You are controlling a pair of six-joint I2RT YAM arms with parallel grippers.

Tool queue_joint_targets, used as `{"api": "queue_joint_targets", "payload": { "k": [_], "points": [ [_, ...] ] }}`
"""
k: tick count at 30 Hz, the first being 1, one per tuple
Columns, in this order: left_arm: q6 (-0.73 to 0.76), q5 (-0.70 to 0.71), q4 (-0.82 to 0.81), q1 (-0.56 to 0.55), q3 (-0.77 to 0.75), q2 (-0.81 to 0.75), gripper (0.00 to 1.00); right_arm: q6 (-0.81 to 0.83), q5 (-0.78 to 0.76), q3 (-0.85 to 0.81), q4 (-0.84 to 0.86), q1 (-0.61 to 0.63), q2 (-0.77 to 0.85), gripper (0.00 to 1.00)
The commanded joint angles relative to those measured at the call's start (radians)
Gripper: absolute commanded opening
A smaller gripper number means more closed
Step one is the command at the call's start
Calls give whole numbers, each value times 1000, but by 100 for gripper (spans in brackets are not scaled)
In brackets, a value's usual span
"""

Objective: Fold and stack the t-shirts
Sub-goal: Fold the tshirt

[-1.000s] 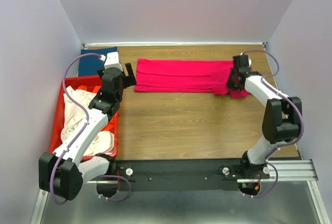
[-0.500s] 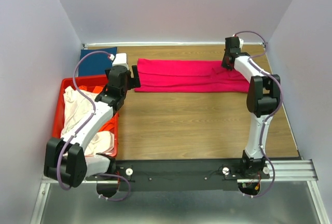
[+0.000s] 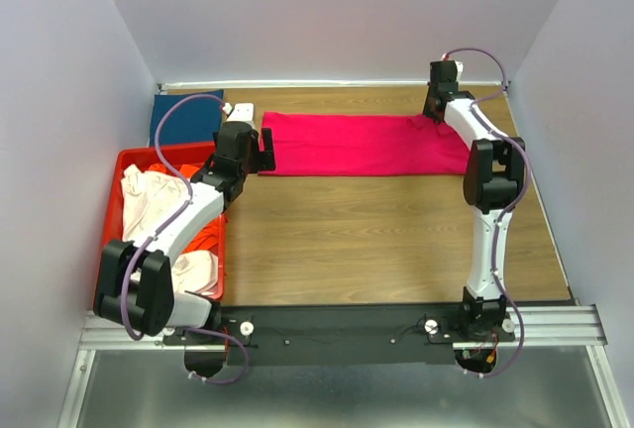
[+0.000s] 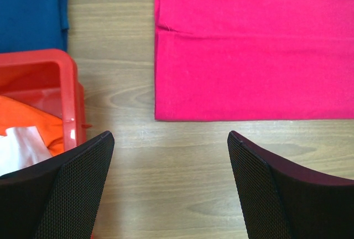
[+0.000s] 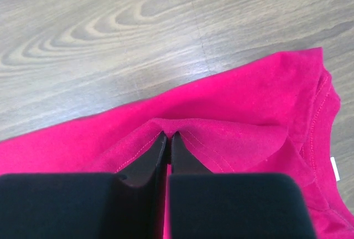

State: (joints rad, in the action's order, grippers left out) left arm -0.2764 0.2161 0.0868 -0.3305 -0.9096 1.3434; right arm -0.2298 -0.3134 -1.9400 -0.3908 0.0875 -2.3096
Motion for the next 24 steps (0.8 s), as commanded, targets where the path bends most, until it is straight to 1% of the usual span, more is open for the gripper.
{"api": "queue_joint_targets", "payload": {
  "k": [1, 2, 4, 5, 7, 8, 9, 13, 15, 16, 18, 19, 20, 21, 22, 23, 24],
  "points": [
    [6, -58, 34, -2, -34, 34, 91, 12, 5, -27, 0, -11, -39, 14],
    [5, -61, 39, -4, -37, 43, 91, 12, 8, -25, 0, -12, -37, 16],
    [3, -66, 42, -4, -40, 53, 91, 14, 11, -20, 0, -12, -31, 24],
    [3, -72, 45, -4, -44, 59, 91, 18, 11, -17, 0, -11, -24, 31],
    [2, -75, 47, -4, -48, 63, 91, 23, 7, -13, 0, -11, -5, 41],
    [-3, -78, 51, -4, -49, 69, 91, 27, 5, -8, 0, -12, 4, 47],
    [-6, -77, 51, -4, -49, 69, 91, 27, 5, -2, 0, -12, 37, 50],
    [-35, -93, 56, -2, -75, 98, 91, 15, 5, 70, 0, -23, 116, 52],
    [-44, -141, 70, -2, -121, 144, 91, -41, 58, 150, 1, -58, 188, 52],
    [-50, -167, 74, -4, -155, 163, 91, -66, 133, 180, 9, -75, 214, 52],
    [-55, -185, 87, -2, -193, 226, 91, -140, 215, 297, 33, -138, 289, 51],
    [-56, -192, 94, -4, -215, 250, 91, -161, 255, 349, 77, -158, 312, 50],
    [-52, -205, 114, -4, -259, 304, 91, -204, 342, 395, 105, -179, 335, 49],
    [-50, -210, 125, -4, -282, 333, 91, -226, 385, 485, 134, -222, 379, 49],
    [-47, -211, 139, -4, -307, 362, 91, -247, 428, 524, 183, -244, 394, 48],
    [-35, -246, 165, -4, -352, 419, 91, -279, 497, 561, 210, -285, 407, 47],
    [-32, -259, 174, -2, -373, 450, 91, -292, 529, 628, 234, -304, 421, 47]
  ]
}}
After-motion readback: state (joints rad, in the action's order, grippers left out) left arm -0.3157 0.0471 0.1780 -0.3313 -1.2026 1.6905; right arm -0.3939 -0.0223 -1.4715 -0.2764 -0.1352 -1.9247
